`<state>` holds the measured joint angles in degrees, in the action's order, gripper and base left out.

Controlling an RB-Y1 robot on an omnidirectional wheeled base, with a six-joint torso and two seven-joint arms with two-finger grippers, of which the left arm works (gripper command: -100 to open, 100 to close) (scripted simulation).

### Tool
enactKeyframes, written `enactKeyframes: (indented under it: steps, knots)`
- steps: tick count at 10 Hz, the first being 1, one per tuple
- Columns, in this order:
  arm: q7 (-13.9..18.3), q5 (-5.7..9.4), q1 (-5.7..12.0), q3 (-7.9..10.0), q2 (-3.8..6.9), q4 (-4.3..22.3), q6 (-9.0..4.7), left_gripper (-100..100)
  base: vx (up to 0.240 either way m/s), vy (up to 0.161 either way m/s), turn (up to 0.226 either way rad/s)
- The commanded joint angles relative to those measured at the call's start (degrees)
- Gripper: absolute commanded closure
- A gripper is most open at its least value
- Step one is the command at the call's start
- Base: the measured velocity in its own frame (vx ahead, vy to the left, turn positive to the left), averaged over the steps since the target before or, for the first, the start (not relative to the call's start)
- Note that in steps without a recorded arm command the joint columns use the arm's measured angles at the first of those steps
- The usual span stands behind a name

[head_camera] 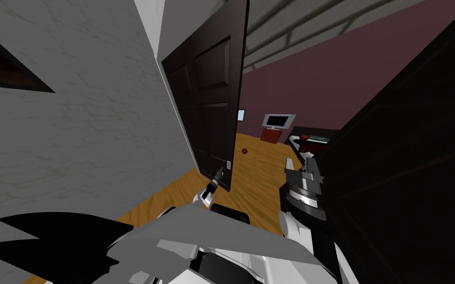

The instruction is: Push the door open

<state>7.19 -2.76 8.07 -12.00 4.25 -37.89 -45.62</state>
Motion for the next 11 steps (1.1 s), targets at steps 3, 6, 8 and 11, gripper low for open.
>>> enactKeyframes:
  steps: [3,6,8,11]
  knots:
    - [0.1,0.04,0.01,-0.03,-0.36,-0.3,0.23,-100,-0.155,-0.006,0.026]
    - [-0.2,0.18,0.05,0.30,-0.13,0.0,0.01,-100,0.132,-0.044,-0.021]
    - [-0.4,0.29,0.10,0.56,-0.16,0.1,-0.18,-100,0.220,-0.027,-0.028]
    - [-0.8,0.44,0.16,0.92,-0.49,0.4,-0.43,-100,0.189,-0.073,-0.023]
